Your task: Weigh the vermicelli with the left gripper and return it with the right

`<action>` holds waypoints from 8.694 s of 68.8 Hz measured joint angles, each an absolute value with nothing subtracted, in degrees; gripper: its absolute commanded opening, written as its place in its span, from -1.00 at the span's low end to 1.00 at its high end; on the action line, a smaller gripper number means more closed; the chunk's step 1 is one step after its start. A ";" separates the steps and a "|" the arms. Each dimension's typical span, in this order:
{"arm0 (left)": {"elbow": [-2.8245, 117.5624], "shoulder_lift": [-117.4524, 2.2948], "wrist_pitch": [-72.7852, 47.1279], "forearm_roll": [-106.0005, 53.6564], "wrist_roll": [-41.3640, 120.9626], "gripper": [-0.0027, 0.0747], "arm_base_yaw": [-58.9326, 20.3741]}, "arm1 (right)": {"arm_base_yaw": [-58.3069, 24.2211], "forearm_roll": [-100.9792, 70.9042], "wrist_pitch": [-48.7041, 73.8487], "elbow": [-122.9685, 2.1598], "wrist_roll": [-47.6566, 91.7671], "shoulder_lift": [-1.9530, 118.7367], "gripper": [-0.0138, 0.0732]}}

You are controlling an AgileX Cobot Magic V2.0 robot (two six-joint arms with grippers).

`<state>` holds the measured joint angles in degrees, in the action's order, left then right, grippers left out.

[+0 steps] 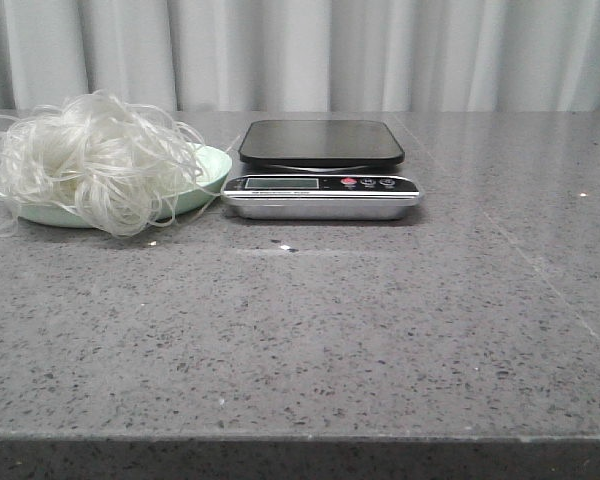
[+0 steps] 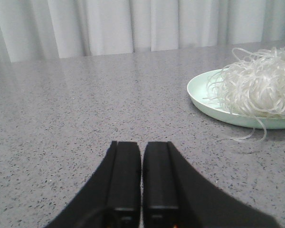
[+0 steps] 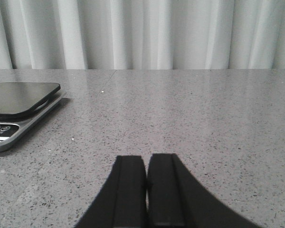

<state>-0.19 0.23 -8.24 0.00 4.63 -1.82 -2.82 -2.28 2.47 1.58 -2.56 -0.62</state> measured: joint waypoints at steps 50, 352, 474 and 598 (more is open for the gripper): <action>-0.19 0.23 -8.24 0.00 4.63 -0.56 -1.82 | -2.82 -2.28 2.47 1.58 -2.56 -0.62 -0.27; 102.38 -93.95 -52.55 -9.30 4.70 0.66 -33.10 | -2.82 -2.38 2.47 1.58 -2.56 -0.62 -0.27; 23.00 -7.48 -22.22 -6.25 6.17 -0.58 -33.10 | -2.82 -3.00 1.81 -10.98 -2.56 4.94 -0.27; 23.00 -7.48 -21.24 -5.78 6.17 -0.58 -33.10 | -27.38 -10.92 53.25 -98.38 -2.68 106.68 -0.33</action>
<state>23.00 -7.48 -21.24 -5.78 6.17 -33.10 -27.38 -10.92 53.25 -98.38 -2.68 106.68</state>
